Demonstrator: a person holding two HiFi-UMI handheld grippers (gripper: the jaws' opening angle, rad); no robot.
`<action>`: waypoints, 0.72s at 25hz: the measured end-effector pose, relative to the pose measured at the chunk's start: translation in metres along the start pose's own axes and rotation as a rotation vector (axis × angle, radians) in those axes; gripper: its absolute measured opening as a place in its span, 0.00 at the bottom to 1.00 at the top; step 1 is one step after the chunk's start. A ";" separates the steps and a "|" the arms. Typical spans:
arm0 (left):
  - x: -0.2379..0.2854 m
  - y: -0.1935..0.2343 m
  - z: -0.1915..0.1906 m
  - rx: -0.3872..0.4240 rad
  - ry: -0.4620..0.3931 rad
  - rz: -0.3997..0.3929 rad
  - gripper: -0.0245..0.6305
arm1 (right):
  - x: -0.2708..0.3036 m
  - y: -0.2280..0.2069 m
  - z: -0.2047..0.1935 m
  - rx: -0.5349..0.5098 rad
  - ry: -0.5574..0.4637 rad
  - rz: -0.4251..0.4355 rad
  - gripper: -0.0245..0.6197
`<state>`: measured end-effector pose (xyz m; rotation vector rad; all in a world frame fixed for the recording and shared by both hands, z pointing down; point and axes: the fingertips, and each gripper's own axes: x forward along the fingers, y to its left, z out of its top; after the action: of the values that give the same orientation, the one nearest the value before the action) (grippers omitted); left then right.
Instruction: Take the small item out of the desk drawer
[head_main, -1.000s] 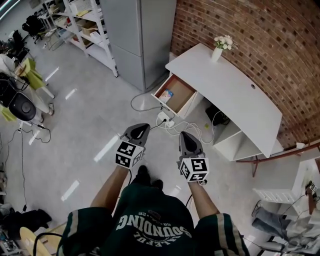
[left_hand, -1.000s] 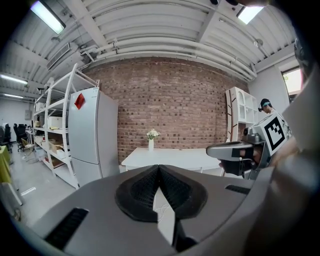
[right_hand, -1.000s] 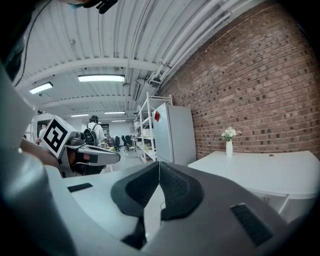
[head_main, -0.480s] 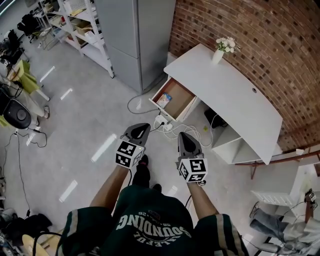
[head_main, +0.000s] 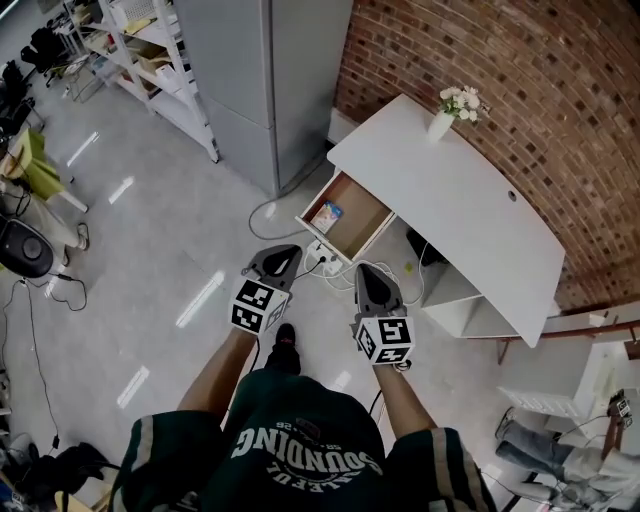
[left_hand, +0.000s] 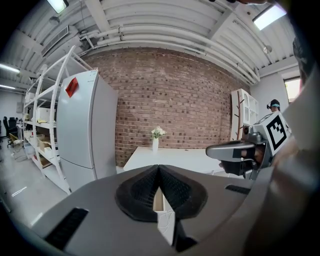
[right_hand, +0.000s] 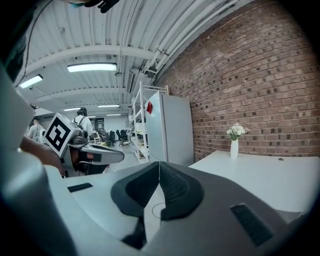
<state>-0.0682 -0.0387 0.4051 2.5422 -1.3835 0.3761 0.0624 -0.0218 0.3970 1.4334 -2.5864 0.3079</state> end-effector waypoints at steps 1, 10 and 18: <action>0.005 0.006 0.001 -0.001 0.003 -0.007 0.06 | 0.007 -0.001 0.002 -0.001 0.003 -0.004 0.08; 0.051 0.049 0.019 0.010 0.007 -0.071 0.06 | 0.061 -0.016 0.019 0.008 0.005 -0.060 0.08; 0.077 0.073 0.026 0.068 0.019 -0.111 0.06 | 0.094 -0.024 0.025 0.028 -0.006 -0.108 0.08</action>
<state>-0.0863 -0.1467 0.4107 2.6488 -1.2360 0.4328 0.0319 -0.1177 0.3979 1.5783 -2.5070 0.3261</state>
